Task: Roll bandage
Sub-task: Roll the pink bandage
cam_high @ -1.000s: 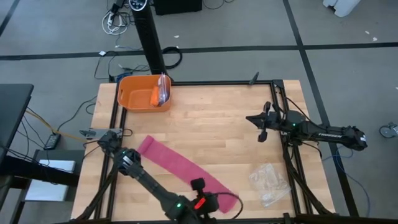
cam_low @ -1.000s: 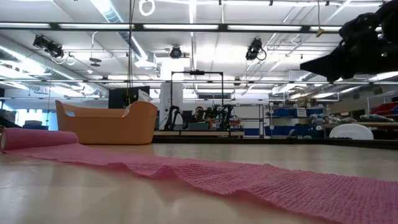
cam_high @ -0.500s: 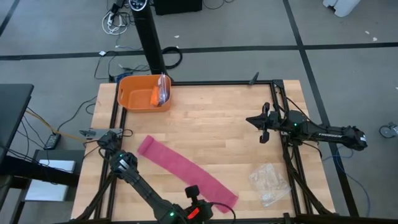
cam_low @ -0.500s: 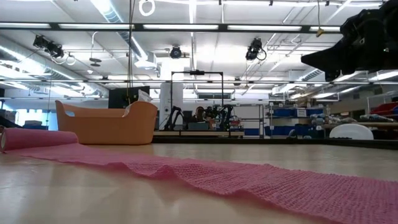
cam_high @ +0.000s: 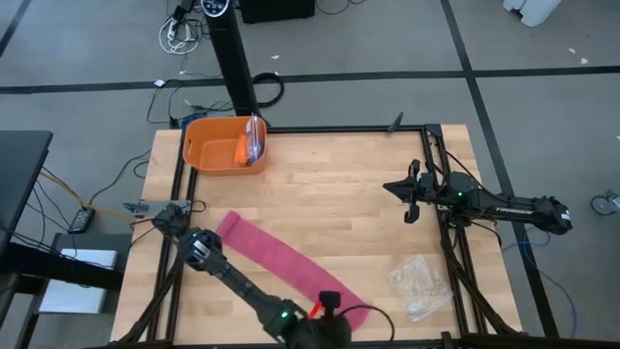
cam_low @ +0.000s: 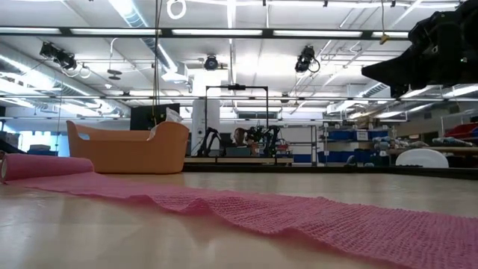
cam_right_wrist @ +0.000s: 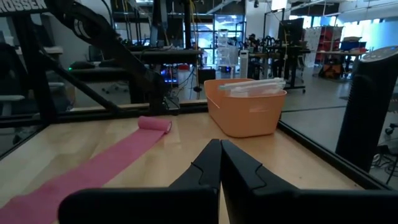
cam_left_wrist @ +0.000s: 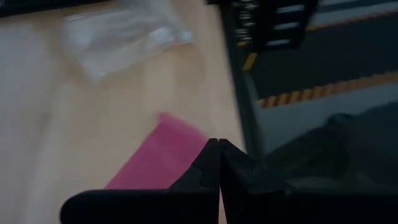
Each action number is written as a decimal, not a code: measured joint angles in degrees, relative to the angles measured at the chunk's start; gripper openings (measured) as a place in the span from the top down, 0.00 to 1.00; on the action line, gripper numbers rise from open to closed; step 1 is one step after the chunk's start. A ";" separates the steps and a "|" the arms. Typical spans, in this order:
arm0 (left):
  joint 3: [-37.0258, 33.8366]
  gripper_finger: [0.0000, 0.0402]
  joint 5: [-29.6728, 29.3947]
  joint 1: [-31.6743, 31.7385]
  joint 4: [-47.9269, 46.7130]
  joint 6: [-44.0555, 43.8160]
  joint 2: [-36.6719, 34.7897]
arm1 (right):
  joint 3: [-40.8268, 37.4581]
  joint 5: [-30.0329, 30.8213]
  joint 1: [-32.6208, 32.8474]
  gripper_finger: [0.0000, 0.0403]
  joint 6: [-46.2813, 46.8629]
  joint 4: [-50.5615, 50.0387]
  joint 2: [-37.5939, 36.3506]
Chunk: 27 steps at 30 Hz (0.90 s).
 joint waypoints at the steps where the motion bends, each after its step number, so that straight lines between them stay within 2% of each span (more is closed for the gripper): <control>1: -1.31 0.99 2.56 0.77 3.26 1.61 0.00 | 0.00 0.00 0.00 0.98 0.00 0.00 0.00; 5: -5.61 0.99 11.48 4.09 14.49 7.89 0.00 | 0.01 0.00 0.00 0.99 0.02 -0.02 0.00; 8: -6.80 0.99 16.03 6.13 17.02 11.30 0.00 | 0.02 0.02 0.00 0.99 0.73 -0.09 0.00; 15: -7.01 0.99 18.40 7.83 11.62 15.19 -0.41 | 0.02 0.02 0.00 0.99 1.04 -0.63 0.02; 18: -9.90 0.99 18.58 8.07 11.56 15.16 -2.08 | 0.02 0.02 0.00 0.99 1.42 -0.70 0.04; 22: -19.47 0.99 24.46 8.20 26.61 13.83 -6.23 | 0.02 0.00 0.02 0.98 2.37 -1.14 0.36; 27: -34.58 0.99 25.85 8.81 44.41 12.18 -13.11 | 0.02 0.00 0.02 0.99 2.69 -1.77 0.87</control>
